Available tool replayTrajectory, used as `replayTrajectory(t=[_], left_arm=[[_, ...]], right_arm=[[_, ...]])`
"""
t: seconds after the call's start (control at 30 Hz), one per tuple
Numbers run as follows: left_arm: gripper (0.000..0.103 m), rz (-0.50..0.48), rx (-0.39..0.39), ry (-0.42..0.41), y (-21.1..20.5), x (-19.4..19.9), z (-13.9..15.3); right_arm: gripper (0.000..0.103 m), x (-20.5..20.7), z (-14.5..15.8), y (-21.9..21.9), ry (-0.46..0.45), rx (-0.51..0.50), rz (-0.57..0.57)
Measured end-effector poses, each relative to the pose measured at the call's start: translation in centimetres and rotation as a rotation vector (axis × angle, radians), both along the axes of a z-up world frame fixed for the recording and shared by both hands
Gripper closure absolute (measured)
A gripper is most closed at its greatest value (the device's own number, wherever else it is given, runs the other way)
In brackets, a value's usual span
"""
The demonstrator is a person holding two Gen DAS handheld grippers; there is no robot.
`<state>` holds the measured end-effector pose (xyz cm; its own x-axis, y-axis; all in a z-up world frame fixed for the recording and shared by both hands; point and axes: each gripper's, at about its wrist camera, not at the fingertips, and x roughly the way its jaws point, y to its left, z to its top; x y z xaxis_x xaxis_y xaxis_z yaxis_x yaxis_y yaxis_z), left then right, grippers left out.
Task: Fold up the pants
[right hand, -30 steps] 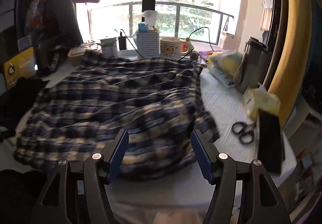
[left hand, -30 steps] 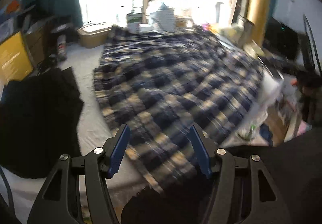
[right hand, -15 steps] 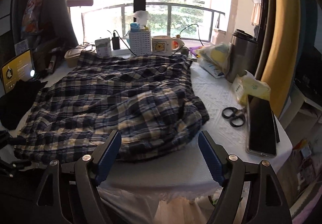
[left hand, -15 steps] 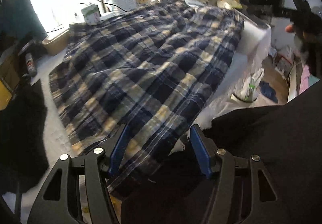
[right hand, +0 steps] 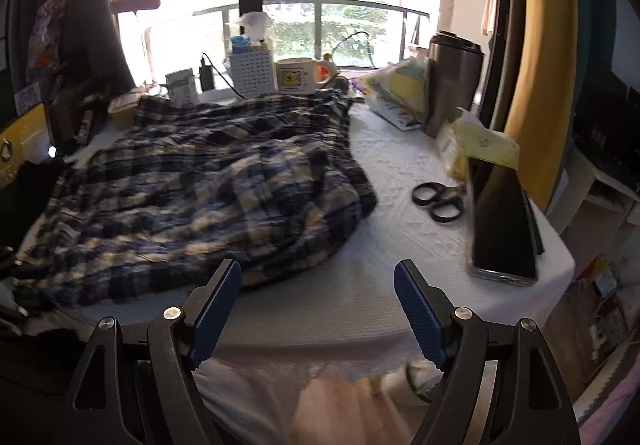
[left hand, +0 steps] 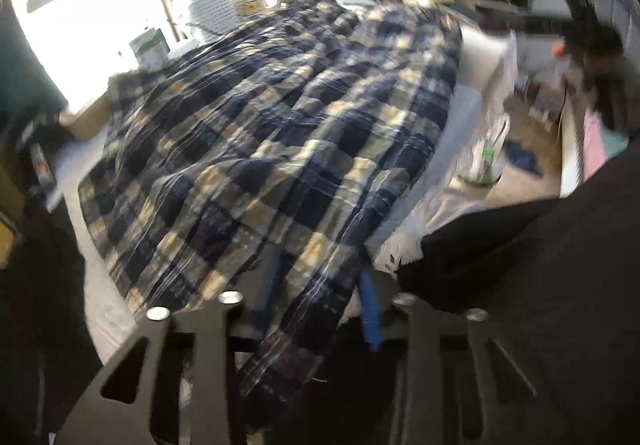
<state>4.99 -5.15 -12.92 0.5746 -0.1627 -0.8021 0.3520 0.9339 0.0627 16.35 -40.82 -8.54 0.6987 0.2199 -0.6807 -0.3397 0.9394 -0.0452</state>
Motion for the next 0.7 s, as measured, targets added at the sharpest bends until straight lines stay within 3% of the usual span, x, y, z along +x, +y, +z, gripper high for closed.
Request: replayTrajectory(t=[0.07,0.27,0.4,0.5,0.6,0.7], left_arm=[[0.082,0.043,-0.034,0.006,1.0,0.2,0.1],[0.082,0.150,-0.174,0.004,3.4,1.2,0.8],[0.082,0.213,-0.167,0.009,4.2,2.4,0.5],[0.081,0.201,-0.149,0.022,3.9,2.4,0.0],[0.069,0.171,-0.123,0.020,3.6,1.7,-0.1],[0.040,0.172,-0.055,0.008,3.2,0.7,-0.2]], right_arm=[[0.023,0.3,-0.4,-0.5,0.004,-0.005,-0.007],[0.023,1.3,-2.2,-0.7,0.020,-0.046,0.015],[0.023,1.5,-3.7,0.3,0.018,-0.124,0.088],[0.022,1.4,-4.3,1.1,-0.027,-0.189,0.159],[0.012,1.9,-4.2,1.5,-0.061,-0.247,0.204],[0.012,3.0,-4.2,2.3,-0.113,-0.321,0.247]])
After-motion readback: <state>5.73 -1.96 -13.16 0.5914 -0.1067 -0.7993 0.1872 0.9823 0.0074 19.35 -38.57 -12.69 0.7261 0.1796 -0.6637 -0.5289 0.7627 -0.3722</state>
